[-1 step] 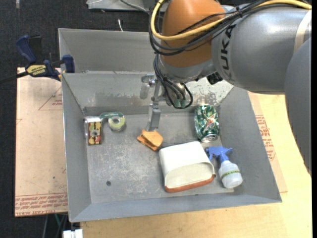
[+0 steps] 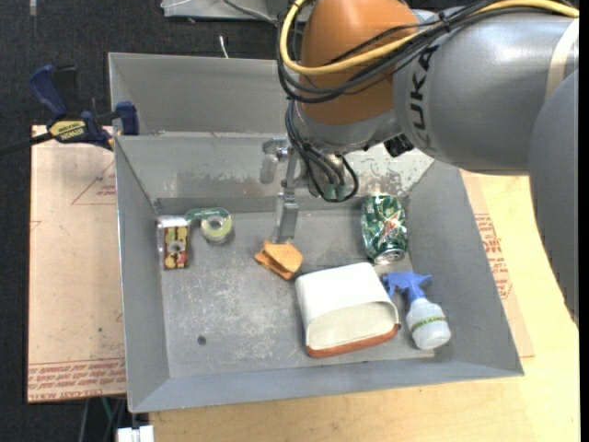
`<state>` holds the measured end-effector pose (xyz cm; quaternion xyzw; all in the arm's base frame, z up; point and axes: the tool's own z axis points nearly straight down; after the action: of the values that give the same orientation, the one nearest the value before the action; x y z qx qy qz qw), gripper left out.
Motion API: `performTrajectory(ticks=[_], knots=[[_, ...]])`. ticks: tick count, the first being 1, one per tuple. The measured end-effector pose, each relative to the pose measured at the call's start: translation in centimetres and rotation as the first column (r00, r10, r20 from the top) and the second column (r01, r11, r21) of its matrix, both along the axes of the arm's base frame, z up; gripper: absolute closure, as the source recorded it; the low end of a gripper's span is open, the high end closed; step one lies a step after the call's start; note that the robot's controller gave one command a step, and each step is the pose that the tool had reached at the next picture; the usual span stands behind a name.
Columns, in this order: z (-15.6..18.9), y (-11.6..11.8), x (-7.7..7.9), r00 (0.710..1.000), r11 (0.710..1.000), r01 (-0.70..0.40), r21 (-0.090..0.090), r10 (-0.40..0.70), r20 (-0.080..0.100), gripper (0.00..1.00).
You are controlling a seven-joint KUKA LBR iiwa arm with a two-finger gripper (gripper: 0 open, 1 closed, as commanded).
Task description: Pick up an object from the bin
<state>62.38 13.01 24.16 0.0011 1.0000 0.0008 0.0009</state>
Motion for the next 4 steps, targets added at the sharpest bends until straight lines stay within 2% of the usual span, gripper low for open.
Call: performTrajectory(ticks=[1, 2, 3, 4], knots=[[-1.0, -1.1, -2.1, 1.000, 1.000, -0.006, 0.002, 0.006, 0.007, 0.00], [0.8, 0.7, -5.8, 1.000, 1.000, -0.001, 0.005, 0.001, 0.012, 0.00], [-4.2, 0.5, 2.0, 0.999, 0.999, -0.039, -0.002, 0.039, 0.003, 0.00], [-1.0, -6.1, 1.4, 0.999, 1.000, -0.029, 0.002, 0.029, 0.016, 0.00]])
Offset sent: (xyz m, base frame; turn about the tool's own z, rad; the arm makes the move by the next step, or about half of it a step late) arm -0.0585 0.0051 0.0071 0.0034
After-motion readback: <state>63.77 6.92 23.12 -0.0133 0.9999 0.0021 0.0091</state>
